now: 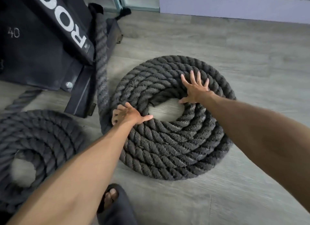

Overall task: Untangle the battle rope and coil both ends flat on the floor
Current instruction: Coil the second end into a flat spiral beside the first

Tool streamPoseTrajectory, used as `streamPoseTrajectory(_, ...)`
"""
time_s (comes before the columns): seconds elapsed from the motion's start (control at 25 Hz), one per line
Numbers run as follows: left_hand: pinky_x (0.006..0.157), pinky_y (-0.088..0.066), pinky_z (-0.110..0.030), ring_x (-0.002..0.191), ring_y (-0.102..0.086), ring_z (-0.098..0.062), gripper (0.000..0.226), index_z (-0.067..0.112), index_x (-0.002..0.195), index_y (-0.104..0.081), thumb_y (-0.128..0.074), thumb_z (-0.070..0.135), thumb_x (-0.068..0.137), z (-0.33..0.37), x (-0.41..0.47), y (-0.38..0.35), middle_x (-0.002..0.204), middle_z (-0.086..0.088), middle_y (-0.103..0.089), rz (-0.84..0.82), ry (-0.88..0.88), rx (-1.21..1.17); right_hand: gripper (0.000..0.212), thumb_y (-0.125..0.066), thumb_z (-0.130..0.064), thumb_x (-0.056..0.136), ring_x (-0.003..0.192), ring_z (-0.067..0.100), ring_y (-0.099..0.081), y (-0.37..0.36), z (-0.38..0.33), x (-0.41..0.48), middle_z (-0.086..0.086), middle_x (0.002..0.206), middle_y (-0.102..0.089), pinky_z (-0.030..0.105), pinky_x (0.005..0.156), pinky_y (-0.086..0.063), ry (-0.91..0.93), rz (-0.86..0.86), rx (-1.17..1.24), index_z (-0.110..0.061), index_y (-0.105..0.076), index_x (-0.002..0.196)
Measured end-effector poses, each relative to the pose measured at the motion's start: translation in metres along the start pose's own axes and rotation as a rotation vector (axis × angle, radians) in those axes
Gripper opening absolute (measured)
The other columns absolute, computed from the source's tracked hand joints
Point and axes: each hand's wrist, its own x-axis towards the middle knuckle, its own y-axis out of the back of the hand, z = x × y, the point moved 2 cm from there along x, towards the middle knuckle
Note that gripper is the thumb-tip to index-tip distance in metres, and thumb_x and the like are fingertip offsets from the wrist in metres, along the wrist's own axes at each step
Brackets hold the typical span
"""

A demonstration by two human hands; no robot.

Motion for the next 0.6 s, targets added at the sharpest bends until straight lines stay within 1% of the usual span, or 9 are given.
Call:
streamPoseTrajectory(0.08,0.106,-0.037,-0.056,0.134,-0.032,-0.045,0.13,0.013,0.146,-0.017,-0.058,0.094,0.052,0.005,0.012,0.009,0.147,-0.019,-0.026,-0.047,0.038,0.044,0.122,-0.073,-0.061,0.08,0.15,0.037,0.025,0.009,-0.009,0.004,0.007,0.164,0.028,0.074,0.114,0.002,-0.021,0.01,0.02,-0.035,0.017,0.158)
streamPoseTrajectory(0.16,0.105,-0.037,-0.057,0.133,-0.037,-0.045,0.128,0.013,0.147,-0.018,-0.058,0.092,0.055,0.005,0.016,0.016,0.147,-0.018,-0.03,-0.086,0.022,0.117,0.112,-0.066,-0.062,0.086,0.151,0.037,0.023,0.002,-0.018,-0.013,0.007,0.165,0.025,0.079,0.11,0.001,-0.108,0.086,0.051,-0.035,0.014,0.159)
streamPoseTrajectory(0.2,0.104,-0.037,-0.056,0.133,-0.038,-0.043,0.126,0.012,0.149,-0.017,-0.058,0.09,0.059,0.001,0.015,0.022,0.148,-0.018,-0.031,-0.086,-0.006,0.14,0.106,-0.059,-0.066,0.088,0.151,0.038,0.023,-0.005,-0.023,-0.03,0.01,0.165,0.025,0.081,0.107,0.003,-0.199,0.127,0.1,-0.035,0.014,0.159)
streamPoseTrajectory(0.24,0.104,-0.036,-0.056,0.133,-0.037,-0.042,0.124,0.012,0.15,-0.016,-0.058,0.088,0.062,-0.003,0.014,0.029,0.149,-0.018,-0.03,-0.054,-0.064,0.154,0.107,-0.054,-0.071,0.087,0.15,0.041,0.023,-0.015,-0.03,-0.052,0.013,0.164,0.027,0.082,0.105,0.007,-0.325,0.142,0.188,-0.033,0.016,0.158)
streamPoseTrajectory(0.32,0.104,-0.033,-0.058,0.135,-0.03,-0.04,0.116,0.014,0.149,-0.017,-0.063,0.081,0.066,-0.008,0.015,0.049,0.15,-0.018,-0.027,0.086,-0.208,0.144,0.12,-0.053,-0.081,0.079,0.148,0.044,0.025,-0.033,-0.047,-0.096,0.02,0.16,0.032,0.081,0.105,0.007,-0.575,0.089,0.414,-0.029,0.024,0.155)
streamPoseTrajectory(0.36,0.105,-0.03,-0.063,0.137,-0.027,-0.04,0.118,0.016,0.15,-0.016,-0.066,0.08,0.065,-0.002,0.02,0.06,0.152,-0.019,-0.024,0.146,-0.282,0.136,0.127,-0.054,-0.085,0.075,0.148,0.043,0.026,-0.042,-0.051,-0.109,0.022,0.159,0.033,0.081,0.107,0.004,-0.67,0.056,0.501,-0.028,0.026,0.155)
streamPoseTrajectory(0.44,0.108,-0.015,-0.074,0.145,-0.011,-0.045,0.134,0.019,0.155,0.002,-0.068,0.082,0.06,0.019,0.036,0.081,0.159,-0.024,-0.007,0.159,-0.396,0.146,0.133,-0.06,-0.085,0.07,0.148,0.043,0.026,-0.051,-0.05,-0.106,0.023,0.159,0.033,0.081,0.108,0.0,-0.764,0.012,0.582,-0.028,0.025,0.156)
streamPoseTrajectory(0.52,0.106,0.0,-0.076,0.147,0.011,-0.047,0.146,0.022,0.154,0.021,-0.069,0.083,0.056,0.043,0.054,0.092,0.161,-0.024,0.015,0.082,-0.482,0.152,0.128,-0.063,-0.079,0.075,0.146,0.049,0.027,-0.052,-0.042,-0.083,0.024,0.159,0.032,0.083,0.106,-0.002,-0.77,-0.008,0.614,-0.03,0.022,0.156)
streamPoseTrajectory(0.6,0.108,0.003,-0.075,0.146,0.022,-0.044,0.149,0.023,0.152,0.027,-0.073,0.08,0.056,0.051,0.072,0.087,0.158,-0.02,0.028,0.02,-0.526,0.146,0.12,-0.062,-0.072,0.082,0.142,0.056,0.027,-0.056,-0.039,-0.061,0.028,0.158,0.031,0.086,0.101,-0.005,-0.755,0.005,0.554,-0.028,0.02,0.157)
